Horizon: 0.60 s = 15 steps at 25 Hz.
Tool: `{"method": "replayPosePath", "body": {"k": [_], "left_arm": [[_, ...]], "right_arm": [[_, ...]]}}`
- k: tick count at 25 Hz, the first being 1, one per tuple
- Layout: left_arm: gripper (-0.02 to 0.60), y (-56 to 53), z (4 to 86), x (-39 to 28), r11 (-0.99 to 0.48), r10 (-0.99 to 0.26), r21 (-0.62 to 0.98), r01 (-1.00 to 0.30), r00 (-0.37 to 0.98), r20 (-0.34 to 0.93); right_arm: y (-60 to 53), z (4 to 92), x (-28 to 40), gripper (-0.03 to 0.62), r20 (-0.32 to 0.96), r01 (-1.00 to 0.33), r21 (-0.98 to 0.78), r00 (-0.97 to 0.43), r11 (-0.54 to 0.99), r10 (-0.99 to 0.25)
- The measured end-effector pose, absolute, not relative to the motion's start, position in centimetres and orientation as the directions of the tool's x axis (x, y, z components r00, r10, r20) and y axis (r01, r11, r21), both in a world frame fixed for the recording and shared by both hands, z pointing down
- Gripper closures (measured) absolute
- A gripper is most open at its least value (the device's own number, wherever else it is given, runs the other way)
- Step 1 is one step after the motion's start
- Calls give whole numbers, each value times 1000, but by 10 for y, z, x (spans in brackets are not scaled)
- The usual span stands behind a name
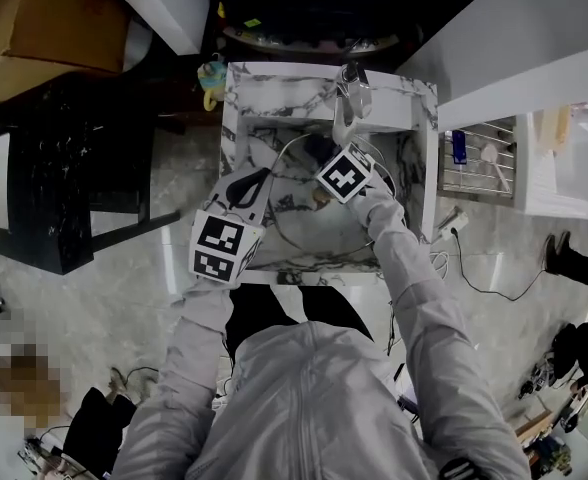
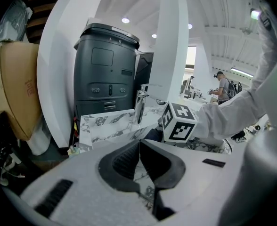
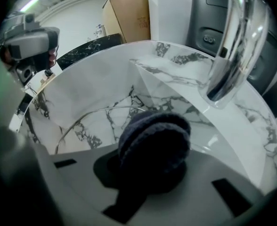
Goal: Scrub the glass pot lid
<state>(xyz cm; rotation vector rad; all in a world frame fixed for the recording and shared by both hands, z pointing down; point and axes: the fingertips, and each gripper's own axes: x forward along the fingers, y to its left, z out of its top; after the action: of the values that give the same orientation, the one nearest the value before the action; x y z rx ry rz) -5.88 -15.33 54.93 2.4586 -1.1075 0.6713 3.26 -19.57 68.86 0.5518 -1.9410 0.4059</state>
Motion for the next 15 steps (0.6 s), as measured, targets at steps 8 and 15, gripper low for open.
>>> {"method": "replayPosePath", "body": {"k": [8,15], "left_arm": [[554,-152,549,-59,-626,-596,127,-770,577,558],[554,-148,550,-56,-628,-593,129,-768,579,559]], "right_arm": [[-163,692,-1,539,900,-435,-78,-418,897,-125],[-118,693,-21,539,894,-310,-130,-447,942,-23]]}}
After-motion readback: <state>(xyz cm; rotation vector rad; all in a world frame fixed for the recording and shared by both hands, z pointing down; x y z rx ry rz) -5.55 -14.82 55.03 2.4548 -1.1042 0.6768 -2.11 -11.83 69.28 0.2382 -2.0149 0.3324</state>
